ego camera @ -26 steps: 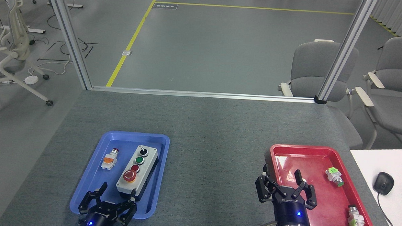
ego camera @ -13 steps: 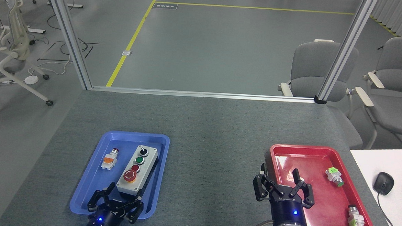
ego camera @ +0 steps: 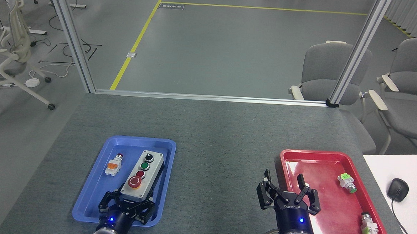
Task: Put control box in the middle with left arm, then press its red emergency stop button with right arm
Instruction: 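Close the left gripper on the near end of the control box, then slide the control box out of the blue tray toward the table middle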
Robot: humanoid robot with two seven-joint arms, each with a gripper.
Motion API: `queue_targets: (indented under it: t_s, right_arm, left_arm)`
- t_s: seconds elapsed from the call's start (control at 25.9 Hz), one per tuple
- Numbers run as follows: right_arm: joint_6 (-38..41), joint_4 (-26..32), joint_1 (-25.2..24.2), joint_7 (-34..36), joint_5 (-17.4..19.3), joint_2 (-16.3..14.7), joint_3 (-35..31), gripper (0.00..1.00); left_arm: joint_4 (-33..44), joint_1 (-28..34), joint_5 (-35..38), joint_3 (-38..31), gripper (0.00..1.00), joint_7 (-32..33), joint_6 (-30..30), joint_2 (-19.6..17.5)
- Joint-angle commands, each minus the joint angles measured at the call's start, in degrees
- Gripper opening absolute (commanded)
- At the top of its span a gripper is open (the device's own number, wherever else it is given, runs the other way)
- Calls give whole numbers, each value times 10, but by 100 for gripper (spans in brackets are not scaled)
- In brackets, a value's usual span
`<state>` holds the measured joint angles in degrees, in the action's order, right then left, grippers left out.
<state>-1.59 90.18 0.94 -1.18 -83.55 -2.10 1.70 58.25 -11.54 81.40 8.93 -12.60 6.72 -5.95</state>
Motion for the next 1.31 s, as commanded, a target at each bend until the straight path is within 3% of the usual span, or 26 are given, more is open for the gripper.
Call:
queue_targets:
  t_s: [0.0,0.08,0.15,0.27,0.43,0.73,1.04,1.28]
  right_arm:
    - [6,-2,1,0,0,3,-3,98]
    - [6,-4,2,0,-1,3,-4,98]
    - [6,-4,3,0,-1,3,-4,98]
    - [6,-4,2,1,-1,2,-4,98]
    - [6,-4,0,3,-1,-2,-1,98]
    - [6,-5,-4,5,-1,-6,1,98]
    - [1,-12,0,11,-6,-3,-2,98]
    - [1,-17,2,11,-12,1,0,98]
  left_arm:
    - [-6,-6,1,0,83,-1,-1,3]
    - [-6,-6,3,0,53,0,3,0]
    - [-5,-4,2,0,16,0,7,-3]
    - [-2,-5,-3,-1,0,0,8,-5]
    - [9,-9,-7,-5,0,-1,8,-4]
    - [103,-10,-52,-13,0,0,1,-10]
    - [127,-16,-37,116,0,16,-49,64]
    - [62,-58,13,204,0,17,-112,130]
